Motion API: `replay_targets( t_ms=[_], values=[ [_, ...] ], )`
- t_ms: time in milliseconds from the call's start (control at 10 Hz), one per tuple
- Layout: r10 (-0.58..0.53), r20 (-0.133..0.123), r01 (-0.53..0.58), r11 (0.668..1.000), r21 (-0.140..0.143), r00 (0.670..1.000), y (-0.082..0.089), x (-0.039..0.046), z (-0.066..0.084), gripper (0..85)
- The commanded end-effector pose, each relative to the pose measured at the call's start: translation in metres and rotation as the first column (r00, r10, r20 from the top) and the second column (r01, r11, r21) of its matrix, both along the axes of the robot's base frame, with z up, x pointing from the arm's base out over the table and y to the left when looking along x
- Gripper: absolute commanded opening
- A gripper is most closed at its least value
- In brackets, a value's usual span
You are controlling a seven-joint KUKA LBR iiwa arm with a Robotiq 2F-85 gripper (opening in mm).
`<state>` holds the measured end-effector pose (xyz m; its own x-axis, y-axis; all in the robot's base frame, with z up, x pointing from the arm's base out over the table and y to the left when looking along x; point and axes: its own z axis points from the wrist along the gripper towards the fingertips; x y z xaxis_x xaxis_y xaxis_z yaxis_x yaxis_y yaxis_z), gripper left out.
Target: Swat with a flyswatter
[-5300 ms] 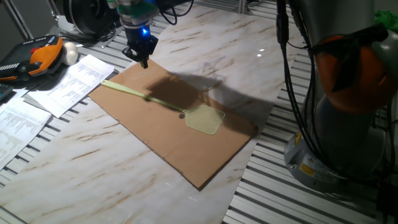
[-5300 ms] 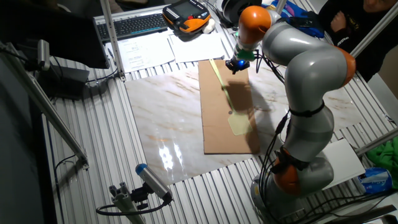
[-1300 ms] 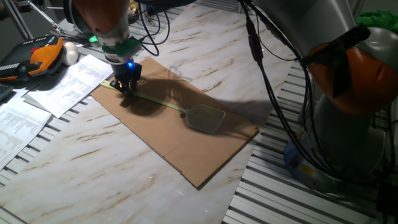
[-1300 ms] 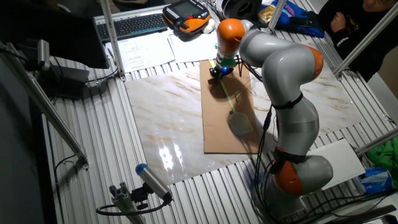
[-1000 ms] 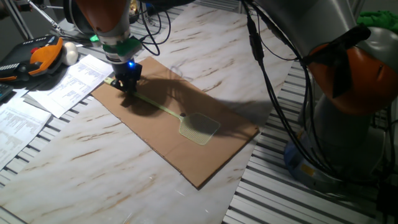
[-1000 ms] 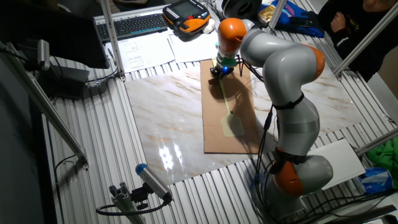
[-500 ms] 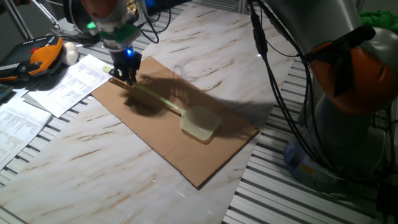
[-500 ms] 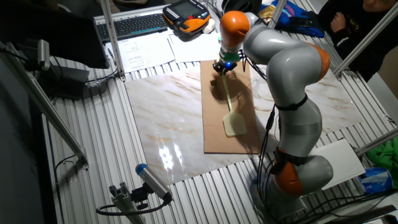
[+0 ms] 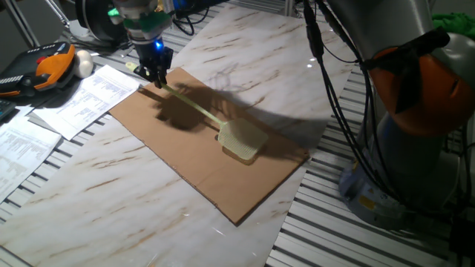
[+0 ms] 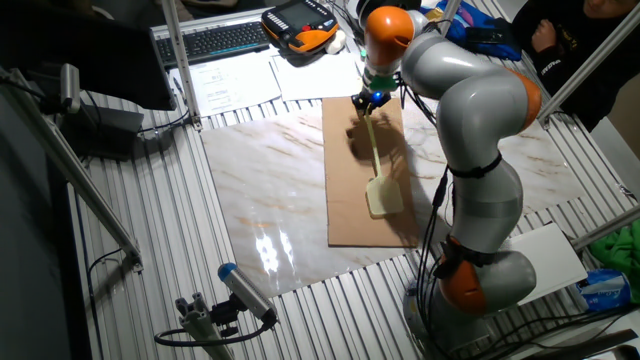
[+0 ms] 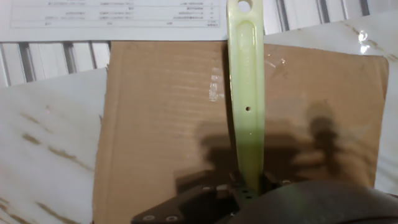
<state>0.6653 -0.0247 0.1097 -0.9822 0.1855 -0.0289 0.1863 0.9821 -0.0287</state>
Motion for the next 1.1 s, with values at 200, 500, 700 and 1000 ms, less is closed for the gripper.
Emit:
replay_targets(
  t_ms=[200,500,700,1000],
  values=[
    [-0.040,-0.023,0.040,0.999,0.008,0.999,0.0043,-0.0111,0.0071,0.0],
    [-0.058,-0.041,0.059,0.998,0.029,0.998,-0.0012,-0.0056,0.0036,0.0],
    [-0.070,-0.055,0.071,0.997,0.028,0.996,-0.0004,-0.0019,-0.0010,0.0],
    [-0.057,-0.070,0.060,0.998,0.034,0.996,-0.0008,-0.0013,-0.0013,0.0]
  ],
)
